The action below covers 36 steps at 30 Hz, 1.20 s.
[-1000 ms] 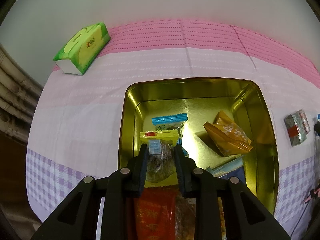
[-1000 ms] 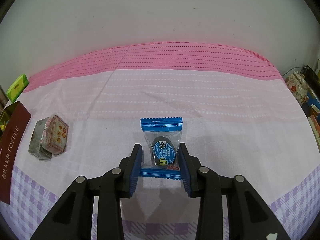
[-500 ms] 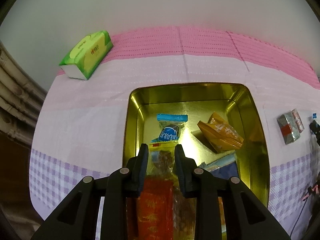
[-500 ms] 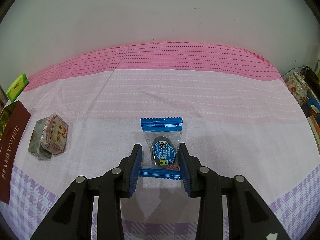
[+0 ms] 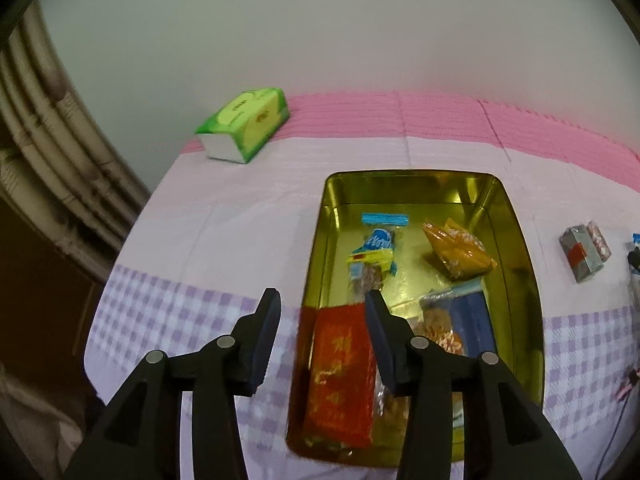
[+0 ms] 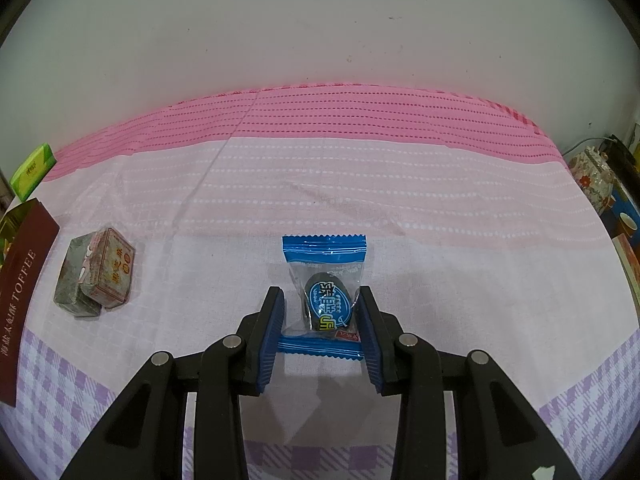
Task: Organize snacks
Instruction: 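Carry the blue candy into the tin with the right gripper and release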
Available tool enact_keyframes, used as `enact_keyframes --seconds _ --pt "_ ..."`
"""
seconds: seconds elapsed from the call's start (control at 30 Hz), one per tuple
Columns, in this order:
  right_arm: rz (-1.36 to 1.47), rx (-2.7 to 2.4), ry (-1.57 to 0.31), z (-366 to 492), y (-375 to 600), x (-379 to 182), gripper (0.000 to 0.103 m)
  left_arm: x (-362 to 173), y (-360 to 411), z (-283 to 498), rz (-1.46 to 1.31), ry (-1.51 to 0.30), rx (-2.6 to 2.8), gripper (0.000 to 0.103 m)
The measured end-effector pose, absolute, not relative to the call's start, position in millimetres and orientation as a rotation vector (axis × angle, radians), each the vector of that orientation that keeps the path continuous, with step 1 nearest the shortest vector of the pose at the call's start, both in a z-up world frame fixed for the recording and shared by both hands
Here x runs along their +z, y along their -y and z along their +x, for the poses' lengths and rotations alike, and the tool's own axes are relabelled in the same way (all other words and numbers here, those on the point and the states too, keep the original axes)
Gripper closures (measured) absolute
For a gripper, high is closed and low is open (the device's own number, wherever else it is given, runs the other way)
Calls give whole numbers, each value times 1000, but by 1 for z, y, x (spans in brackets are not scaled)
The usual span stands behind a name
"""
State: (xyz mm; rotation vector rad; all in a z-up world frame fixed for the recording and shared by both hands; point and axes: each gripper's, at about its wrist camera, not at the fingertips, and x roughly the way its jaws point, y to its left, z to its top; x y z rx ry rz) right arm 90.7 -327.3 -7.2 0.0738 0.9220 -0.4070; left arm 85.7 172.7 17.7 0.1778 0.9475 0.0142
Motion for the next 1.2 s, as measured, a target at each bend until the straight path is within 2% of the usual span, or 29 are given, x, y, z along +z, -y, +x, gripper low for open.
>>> enact_keyframes --seconds 0.1,0.27,0.33,0.4,0.7,0.9,0.97,1.2 --pt "65 -409 -925 91 328 -8 68 20 -178 74 186 -920 36 56" --pt "63 -408 -947 94 328 -6 68 22 -189 60 178 -897 62 47" --pt "64 -406 -960 96 328 -6 72 22 -196 57 161 -893 74 44" --pt "54 -405 -970 98 326 -6 77 20 -203 56 143 -897 82 44" --pt "31 -430 -959 101 309 6 80 17 -218 59 71 -919 76 40" --pt "21 -336 -924 114 274 29 80 15 -219 60 54 -935 74 38" --pt "15 -283 -919 119 256 36 80 14 -220 61 40 -944 74 35" --pt "37 -69 -926 137 179 43 80 14 -222 61 37 -952 84 34"
